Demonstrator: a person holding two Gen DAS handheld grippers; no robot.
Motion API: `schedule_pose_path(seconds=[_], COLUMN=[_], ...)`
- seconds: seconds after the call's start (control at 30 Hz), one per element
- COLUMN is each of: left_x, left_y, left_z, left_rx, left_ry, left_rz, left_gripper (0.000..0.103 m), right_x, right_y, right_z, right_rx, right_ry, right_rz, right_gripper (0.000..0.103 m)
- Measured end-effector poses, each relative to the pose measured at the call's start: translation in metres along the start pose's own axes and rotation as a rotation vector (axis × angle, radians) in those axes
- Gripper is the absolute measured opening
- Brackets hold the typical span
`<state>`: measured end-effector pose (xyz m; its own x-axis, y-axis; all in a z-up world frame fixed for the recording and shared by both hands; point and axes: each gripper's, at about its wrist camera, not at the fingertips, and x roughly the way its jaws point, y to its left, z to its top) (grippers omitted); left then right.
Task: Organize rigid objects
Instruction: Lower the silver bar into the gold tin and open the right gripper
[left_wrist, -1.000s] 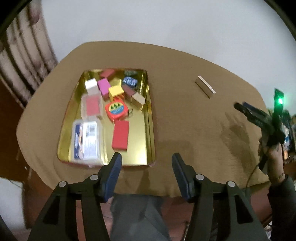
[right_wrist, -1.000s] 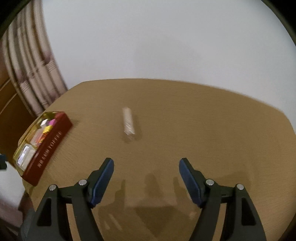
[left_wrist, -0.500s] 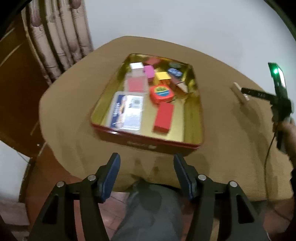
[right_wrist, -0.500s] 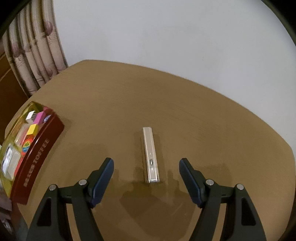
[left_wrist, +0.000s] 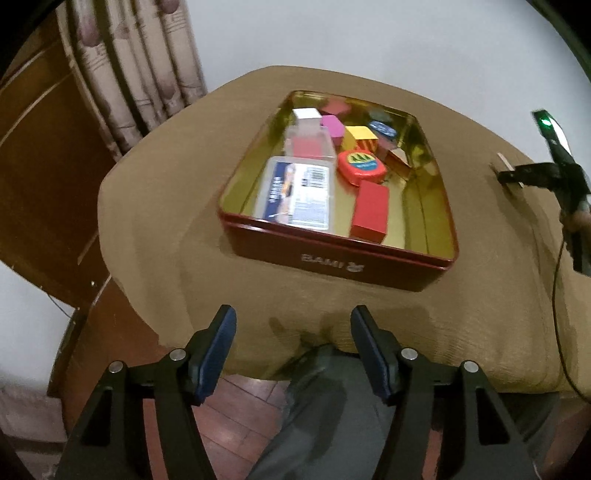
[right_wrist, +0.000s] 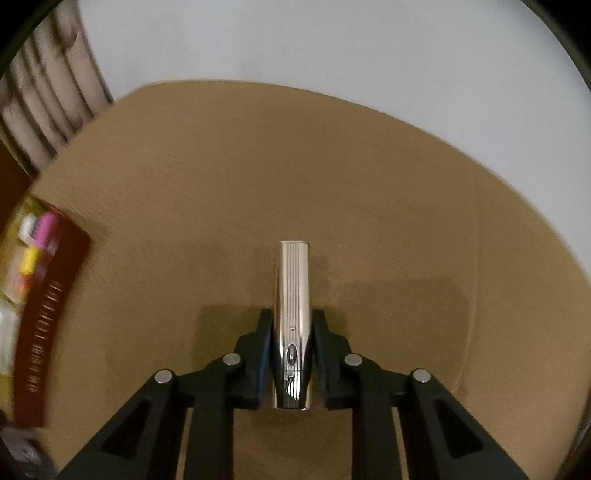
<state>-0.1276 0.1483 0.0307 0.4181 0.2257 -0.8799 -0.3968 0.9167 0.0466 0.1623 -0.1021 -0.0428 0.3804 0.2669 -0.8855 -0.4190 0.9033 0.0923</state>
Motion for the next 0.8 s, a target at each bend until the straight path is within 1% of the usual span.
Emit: schedule_pose_path(seconds=[0.07,0.1,0.13,0.23,0.33,0.4,0.47,0.6,0.7,0.8], left_x=[-0.002,-0.002,-0.003,-0.002,-0.006,-0.011,-0.016,-0.023,-0.023,-0.02], left_y=[0.007,0.01,0.012,0.016,0.021,0.025,0.03,0.041,0.049,0.056], left_z=[-0.002,-0.003,-0.005,-0.01,-0.015,-0.017,-0.018,-0.019,-0.022,-0.024], left_rx=[-0.025,-0.033,-0.035,-0.043,-0.038,-0.037,-0.032,-0.038,-0.053,-0.063], left_ry=[-0.006,-0.008,-0.007,0.004,0.003,-0.011,-0.027,-0.044,-0.04,-0.028], left_rz=[-0.004,-0.005,-0.004,-0.011,-0.021,-0.021,-0.017,-0.033,-0.055,-0.059], left_gripper=[0.062,0.064,0.065,0.066,0.066,0.066,0.066,0.067,0.068,0.068], right_x=[-0.017,-0.03,-0.042,-0.079,-0.093,-0.094,-0.088,-0.072,-0.055,-0.052], right_y=[0.002,0.002,0.006,0.035,0.074,0.099,0.123,0.16,0.194,0.205], right_z=[-0.006,-0.01,-0.013,-0.025,-0.034,-0.043,-0.054,-0.063,-0.059,-0.056], right_rx=[0.035,0.062,0.089,0.176,0.222,0.269,0.301,0.316,0.296,0.281], right_ry=[-0.031,-0.046,-0.06,-0.084,-0.056,-0.026,0.006,0.04,0.043,0.035], right_rz=[0.045,0.094,0.156,0.391,0.546,0.616,0.646,0.623,0.555,0.484], right_gripper=[0.02,0.02,0.02,0.02,0.02,0.02,0.02,0.02,0.02,0.02])
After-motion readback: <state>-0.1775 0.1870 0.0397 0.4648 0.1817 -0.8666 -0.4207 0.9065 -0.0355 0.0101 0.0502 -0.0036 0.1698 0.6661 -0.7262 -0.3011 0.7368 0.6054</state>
